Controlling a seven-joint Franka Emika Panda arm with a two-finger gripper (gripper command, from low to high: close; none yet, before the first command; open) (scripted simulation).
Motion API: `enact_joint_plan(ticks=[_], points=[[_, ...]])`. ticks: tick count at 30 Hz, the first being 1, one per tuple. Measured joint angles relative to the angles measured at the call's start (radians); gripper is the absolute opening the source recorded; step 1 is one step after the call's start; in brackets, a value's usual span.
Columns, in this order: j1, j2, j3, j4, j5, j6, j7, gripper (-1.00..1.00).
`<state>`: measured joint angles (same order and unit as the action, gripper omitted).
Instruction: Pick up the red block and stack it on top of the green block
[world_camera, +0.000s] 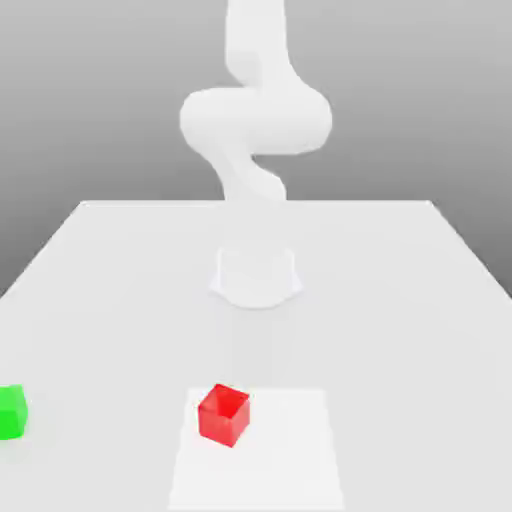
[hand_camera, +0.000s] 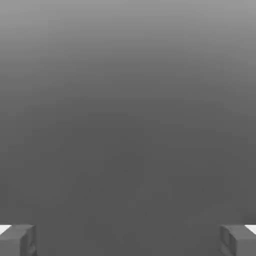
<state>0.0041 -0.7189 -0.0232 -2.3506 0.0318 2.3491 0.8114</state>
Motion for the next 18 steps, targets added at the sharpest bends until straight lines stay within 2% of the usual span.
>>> enact_joint_plan(ticks=[11, 15, 18], points=[[-0.003, 0.423, -0.036, -0.246, 0.108, 0.245, 0.096, 0.0], [-0.022, 0.572, -0.029, -0.336, 0.086, 0.338, 0.175, 0.0], [-0.046, 0.674, -0.033, -0.403, 0.018, 0.407, 0.27, 0.0]])
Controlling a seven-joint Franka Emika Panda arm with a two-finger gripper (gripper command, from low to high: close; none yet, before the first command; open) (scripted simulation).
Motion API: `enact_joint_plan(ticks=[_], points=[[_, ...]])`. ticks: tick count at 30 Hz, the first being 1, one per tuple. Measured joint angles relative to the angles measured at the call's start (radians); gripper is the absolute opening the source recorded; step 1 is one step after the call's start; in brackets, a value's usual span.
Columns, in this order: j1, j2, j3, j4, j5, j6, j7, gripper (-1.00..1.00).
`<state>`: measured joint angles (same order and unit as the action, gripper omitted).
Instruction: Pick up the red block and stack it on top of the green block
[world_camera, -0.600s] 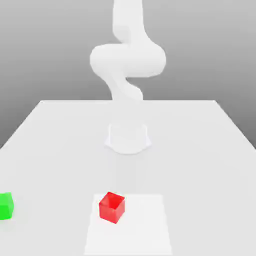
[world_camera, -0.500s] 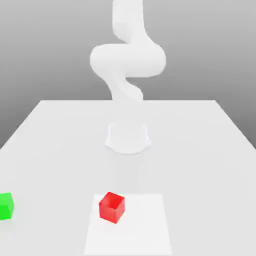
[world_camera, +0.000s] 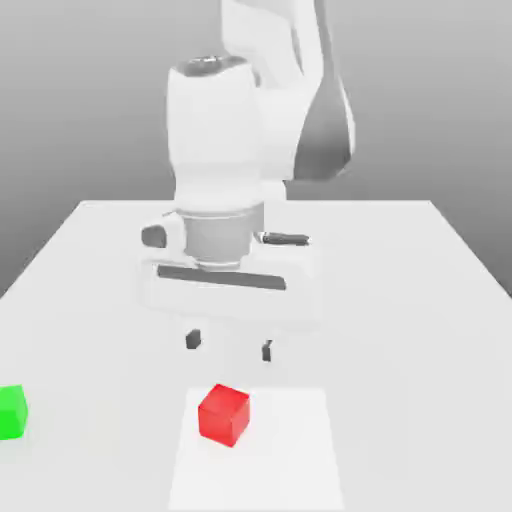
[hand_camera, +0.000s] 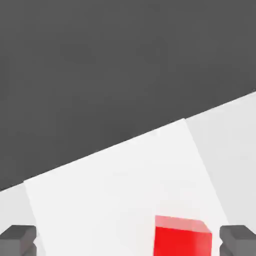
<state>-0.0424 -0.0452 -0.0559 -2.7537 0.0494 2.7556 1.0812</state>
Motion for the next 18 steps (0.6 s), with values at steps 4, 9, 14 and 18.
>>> enact_joint_plan(ticks=[4, 9, 14, 18], points=[[-0.005, 0.119, -0.005, -0.017, -0.037, 0.095, 0.045, 0.0], [-0.023, 0.268, 0.021, 0.001, -0.009, 0.222, 0.027, 0.0], [-0.027, 0.288, 0.027, 0.003, -0.007, 0.239, 0.026, -1.0], [-0.025, 0.266, 0.023, 0.001, -0.015, 0.221, 0.031, -1.0]])
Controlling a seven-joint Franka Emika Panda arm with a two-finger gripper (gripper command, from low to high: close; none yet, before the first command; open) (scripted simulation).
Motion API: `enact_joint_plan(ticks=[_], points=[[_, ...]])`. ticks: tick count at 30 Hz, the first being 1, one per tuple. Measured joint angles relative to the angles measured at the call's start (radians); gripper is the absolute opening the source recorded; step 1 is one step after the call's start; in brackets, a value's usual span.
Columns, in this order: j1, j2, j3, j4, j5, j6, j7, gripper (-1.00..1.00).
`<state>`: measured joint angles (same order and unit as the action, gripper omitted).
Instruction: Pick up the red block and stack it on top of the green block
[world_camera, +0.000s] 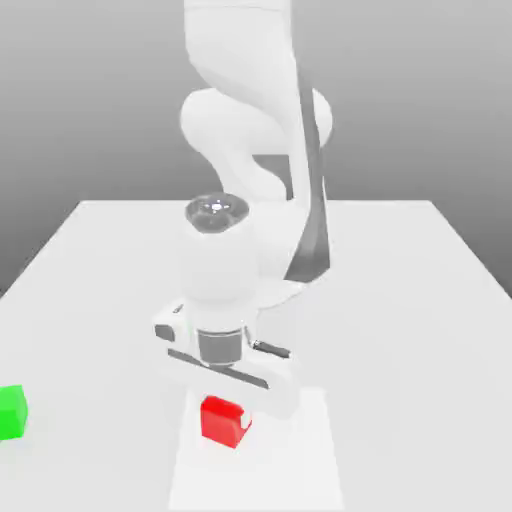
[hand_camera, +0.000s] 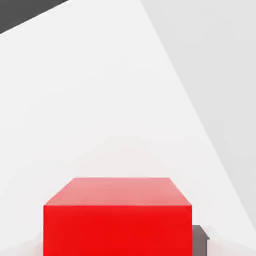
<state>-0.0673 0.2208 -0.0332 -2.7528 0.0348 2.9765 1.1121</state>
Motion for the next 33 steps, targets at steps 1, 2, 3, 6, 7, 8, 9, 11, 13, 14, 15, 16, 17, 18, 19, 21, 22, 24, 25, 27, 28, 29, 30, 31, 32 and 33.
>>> enact_joint_plan(ticks=[1, 2, 3, 6, 7, 8, 9, 11, 13, 14, 15, 16, 17, 18, 19, 21, 22, 24, 25, 27, 28, 29, 30, 31, 32, 33], points=[[0.003, -0.026, -0.005, -0.003, -0.007, -0.022, 0.004, -1.0], [0.004, -0.053, -0.007, -0.007, -0.014, -0.045, 0.009, -1.0], [0.007, -0.082, -0.011, -0.01, -0.019, -0.069, 0.013, -1.0], [0.006, -0.168, -0.014, -0.024, -0.032, -0.144, 0.023, -1.0], [0.002, -0.194, -0.013, -0.028, -0.033, -0.167, 0.024, -1.0], [-0.009, -0.198, -0.025, -0.014, -0.035, -0.186, 0.012, -1.0], [-0.036, -0.196, -0.042, 0.004, -0.036, -0.204, -0.004, -1.0], [-0.109, -0.18, -0.073, 0.05, -0.034, -0.236, -0.046, -1.0], [-0.167, -0.159, -0.098, 0.1, -0.029, -0.267, -0.093, -1.0], [-0.195, -0.149, -0.111, 0.125, -0.024, -0.281, -0.118, -1.0], [-0.223, -0.138, -0.123, 0.151, -0.019, -0.296, -0.144, -1.0], [-0.248, -0.127, -0.136, 0.176, -0.012, -0.311, -0.171, -1.0], [-0.272, -0.116, -0.15, 0.201, -0.005, -0.326, -0.198, -1.0], [-0.295, -0.105, -0.165, 0.227, 0.003, -0.341, -0.226, -1.0], [-0.319, -0.093, -0.179, 0.252, 0.012, -0.355, -0.254, -1.0], [-0.366, -0.071, -0.208, 0.302, 0.031, -0.383, -0.312, -1.0], [-0.392, -0.06, -0.223, 0.328, 0.041, -0.398, -0.342, -1.0], [-0.419, -0.008, -0.222, 0.35, 0.072, -0.369, -0.381, -1.0], [-0.428, 0.024, -0.215, 0.355, 0.09, -0.343, -0.397, -1.0], [-0.449, 0.093, -0.192, 0.361, 0.127, -0.283, -0.425, -1.0], [-0.455, 0.11, -0.185, 0.362, 0.136, -0.267, -0.432, 1.0], [-0.455, 0.11, -0.185, 0.362, 0.136, -0.267, -0.432, 1.0], [-0.455, 0.11, -0.185, 0.362, 0.136, -0.267, -0.432, 1.0], [-0.455, 0.11, -0.185, 0.362, 0.136, -0.267, -0.432, 1.0], [-0.455, 0.11, -0.185, 0.362, 0.136, -0.267, -0.432, 1.0], [-0.455, 0.11, -0.185, 0.362, 0.136, -0.267, -0.432, 1.0]])
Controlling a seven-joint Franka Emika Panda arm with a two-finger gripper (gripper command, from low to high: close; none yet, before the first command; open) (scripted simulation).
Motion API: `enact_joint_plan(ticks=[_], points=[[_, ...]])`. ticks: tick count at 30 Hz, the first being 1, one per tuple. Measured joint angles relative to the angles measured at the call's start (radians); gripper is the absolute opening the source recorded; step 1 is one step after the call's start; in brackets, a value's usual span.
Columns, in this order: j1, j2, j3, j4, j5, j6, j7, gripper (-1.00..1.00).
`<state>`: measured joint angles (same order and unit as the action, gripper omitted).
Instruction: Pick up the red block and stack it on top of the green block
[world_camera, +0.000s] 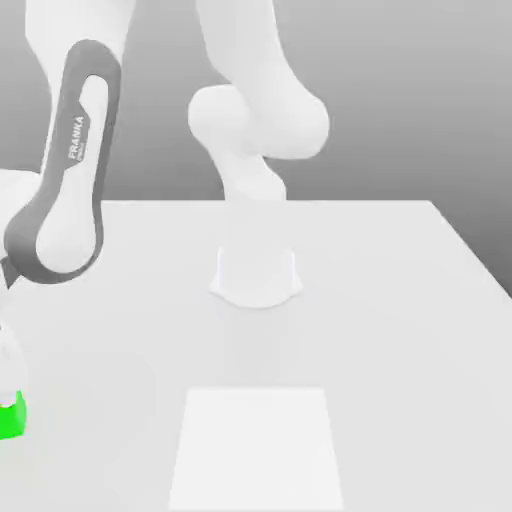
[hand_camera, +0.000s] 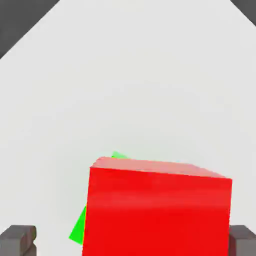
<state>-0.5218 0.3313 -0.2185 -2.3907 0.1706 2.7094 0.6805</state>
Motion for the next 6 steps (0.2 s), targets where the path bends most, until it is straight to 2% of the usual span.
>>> enact_joint_plan(ticks=[2, 6], points=[[0.001, -0.005, -0.002, 0.0, -0.004, -0.004, 0.002, 1.0], [0.021, -0.126, -0.033, -0.007, -0.071, -0.114, 0.051, 1.0]])
